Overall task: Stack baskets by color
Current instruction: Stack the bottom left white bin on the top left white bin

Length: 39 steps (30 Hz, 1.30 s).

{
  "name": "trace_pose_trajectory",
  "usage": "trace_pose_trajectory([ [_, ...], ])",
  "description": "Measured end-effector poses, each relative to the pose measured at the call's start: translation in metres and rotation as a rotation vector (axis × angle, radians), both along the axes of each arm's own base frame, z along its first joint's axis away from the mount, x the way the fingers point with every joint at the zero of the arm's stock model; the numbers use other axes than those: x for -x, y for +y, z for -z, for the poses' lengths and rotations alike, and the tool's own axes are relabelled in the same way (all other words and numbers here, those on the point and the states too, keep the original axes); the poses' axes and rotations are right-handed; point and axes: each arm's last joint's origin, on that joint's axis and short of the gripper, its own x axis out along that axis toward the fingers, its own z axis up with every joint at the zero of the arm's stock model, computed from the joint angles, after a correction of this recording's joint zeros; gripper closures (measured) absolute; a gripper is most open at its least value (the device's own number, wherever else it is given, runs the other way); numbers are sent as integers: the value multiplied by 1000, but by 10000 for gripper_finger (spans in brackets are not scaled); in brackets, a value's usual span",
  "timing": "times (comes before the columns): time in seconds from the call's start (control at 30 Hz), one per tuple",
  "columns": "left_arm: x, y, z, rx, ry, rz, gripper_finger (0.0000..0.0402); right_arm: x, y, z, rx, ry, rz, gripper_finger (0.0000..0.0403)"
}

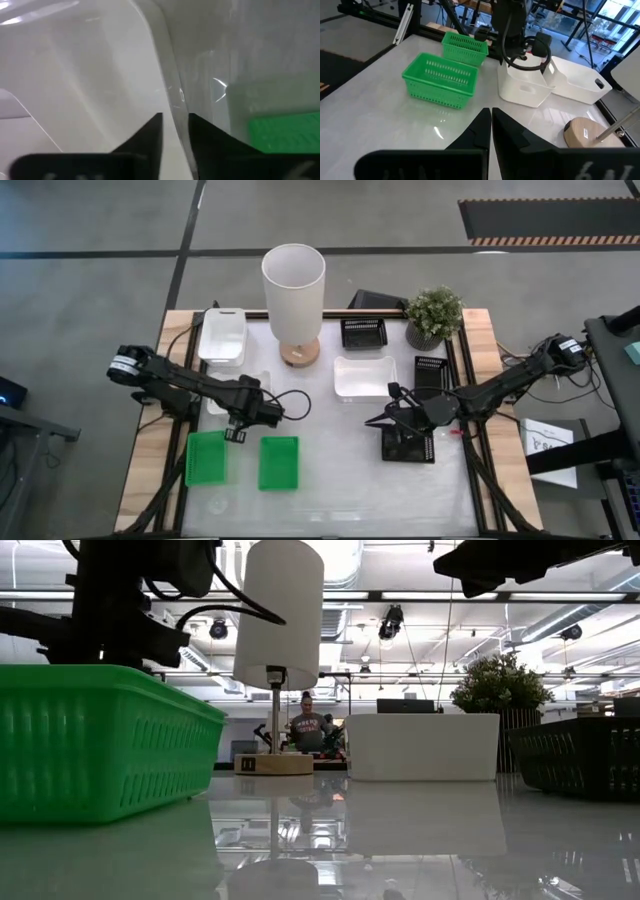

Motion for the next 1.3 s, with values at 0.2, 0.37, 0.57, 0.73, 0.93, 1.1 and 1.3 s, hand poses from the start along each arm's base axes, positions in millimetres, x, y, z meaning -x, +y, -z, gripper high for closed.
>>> trace_pose_trajectory([
  [0.2,0,-2,-17,22,-47,21,396,0,0,0,0,0,0,394],
  [0.37,7,-7,-43,21,-30,66,401,0,0,0,0,1,0,394],
  [0.57,26,-11,-77,-113,24,287,401,0,0,0,-5,4,2,394],
  [0.73,45,-7,-99,-159,-13,620,401,0,0,0,-6,6,3,394],
  [0.93,76,16,-116,-204,-129,555,401,0,0,1,-5,7,3,394],
  [1.1,98,34,-123,-323,-183,501,401,0,0,0,2,5,1,394],
  [1.3,109,49,-119,-405,-142,460,401,0,0,0,19,-1,-2,394],
])
